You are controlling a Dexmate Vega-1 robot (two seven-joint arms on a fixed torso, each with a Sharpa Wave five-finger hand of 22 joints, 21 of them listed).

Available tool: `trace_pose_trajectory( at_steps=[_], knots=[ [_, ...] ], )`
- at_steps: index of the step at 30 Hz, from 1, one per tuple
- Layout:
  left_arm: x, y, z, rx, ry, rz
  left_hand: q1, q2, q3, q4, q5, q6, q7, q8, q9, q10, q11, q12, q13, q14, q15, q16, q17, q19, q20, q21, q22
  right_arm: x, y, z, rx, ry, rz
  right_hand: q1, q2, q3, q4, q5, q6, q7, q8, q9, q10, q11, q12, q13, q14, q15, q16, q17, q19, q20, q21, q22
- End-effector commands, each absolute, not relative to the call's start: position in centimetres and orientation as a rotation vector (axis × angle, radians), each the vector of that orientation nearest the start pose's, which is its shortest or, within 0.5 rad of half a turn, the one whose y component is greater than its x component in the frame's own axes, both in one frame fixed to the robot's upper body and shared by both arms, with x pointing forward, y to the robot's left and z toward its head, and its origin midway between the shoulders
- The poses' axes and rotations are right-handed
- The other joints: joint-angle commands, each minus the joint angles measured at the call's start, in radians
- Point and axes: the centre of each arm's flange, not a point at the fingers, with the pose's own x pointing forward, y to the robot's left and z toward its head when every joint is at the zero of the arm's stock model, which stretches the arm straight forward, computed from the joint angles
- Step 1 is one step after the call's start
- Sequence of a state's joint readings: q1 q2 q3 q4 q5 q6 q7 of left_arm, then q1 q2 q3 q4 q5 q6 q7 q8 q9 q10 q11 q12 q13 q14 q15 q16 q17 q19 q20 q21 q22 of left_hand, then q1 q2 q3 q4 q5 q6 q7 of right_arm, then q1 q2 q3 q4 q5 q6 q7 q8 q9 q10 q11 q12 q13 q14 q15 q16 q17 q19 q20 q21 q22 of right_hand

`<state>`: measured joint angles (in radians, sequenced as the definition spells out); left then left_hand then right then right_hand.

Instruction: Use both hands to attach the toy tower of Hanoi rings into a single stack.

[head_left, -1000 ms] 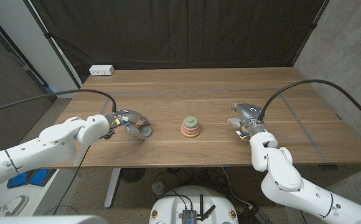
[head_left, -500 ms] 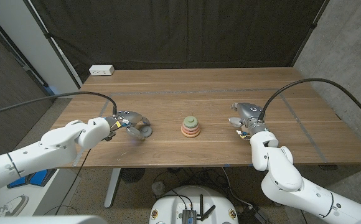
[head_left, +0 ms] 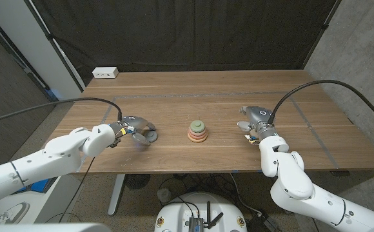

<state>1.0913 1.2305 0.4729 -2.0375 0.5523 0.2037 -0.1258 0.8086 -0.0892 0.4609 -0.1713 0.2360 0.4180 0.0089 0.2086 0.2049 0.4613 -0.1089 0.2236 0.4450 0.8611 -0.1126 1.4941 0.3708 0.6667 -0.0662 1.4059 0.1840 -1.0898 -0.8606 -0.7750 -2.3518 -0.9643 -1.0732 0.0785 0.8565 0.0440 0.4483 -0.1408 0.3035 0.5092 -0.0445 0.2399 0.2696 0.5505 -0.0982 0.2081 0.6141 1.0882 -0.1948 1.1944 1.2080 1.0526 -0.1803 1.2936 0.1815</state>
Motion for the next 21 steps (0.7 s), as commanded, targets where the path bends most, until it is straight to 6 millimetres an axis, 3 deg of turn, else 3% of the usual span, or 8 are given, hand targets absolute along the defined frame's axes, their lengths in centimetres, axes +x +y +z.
trace_pose_trajectory(
  at_steps=[1,21],
  knots=[
    [53.13,29.58,-6.57,1.768,-0.398,-0.177,0.010,0.006,0.000,0.006,-0.004,0.021,-0.004,0.013,0.000,0.023,-0.006,0.008,0.004,0.010,-0.103,0.008,0.002,0.012,-0.093,0.007,0.003,46.24,-19.47,-6.35,-1.451,-0.315,-0.330,-0.007,0.006,0.011,-0.002,0.005,0.011,-0.001,-0.002,-0.001,0.010,-0.002,0.008,0.004,-0.002,-0.025,-0.003,0.002,-0.004,-0.037,-0.002,0.002],
    [52.23,29.60,-7.40,1.715,-0.405,-0.139,0.069,0.044,0.016,-0.003,0.004,0.133,-0.007,0.038,0.005,0.156,-0.026,0.050,0.019,0.051,-0.105,0.026,0.010,0.043,-0.111,0.028,0.004,46.72,-19.66,-6.59,-1.437,-0.321,-0.322,-0.013,0.010,0.013,-0.003,0.007,0.013,0.000,-0.003,-0.002,0.017,-0.003,0.010,0.006,0.001,-0.024,0.000,0.005,-0.004,-0.037,-0.002,0.002]
  ],
)
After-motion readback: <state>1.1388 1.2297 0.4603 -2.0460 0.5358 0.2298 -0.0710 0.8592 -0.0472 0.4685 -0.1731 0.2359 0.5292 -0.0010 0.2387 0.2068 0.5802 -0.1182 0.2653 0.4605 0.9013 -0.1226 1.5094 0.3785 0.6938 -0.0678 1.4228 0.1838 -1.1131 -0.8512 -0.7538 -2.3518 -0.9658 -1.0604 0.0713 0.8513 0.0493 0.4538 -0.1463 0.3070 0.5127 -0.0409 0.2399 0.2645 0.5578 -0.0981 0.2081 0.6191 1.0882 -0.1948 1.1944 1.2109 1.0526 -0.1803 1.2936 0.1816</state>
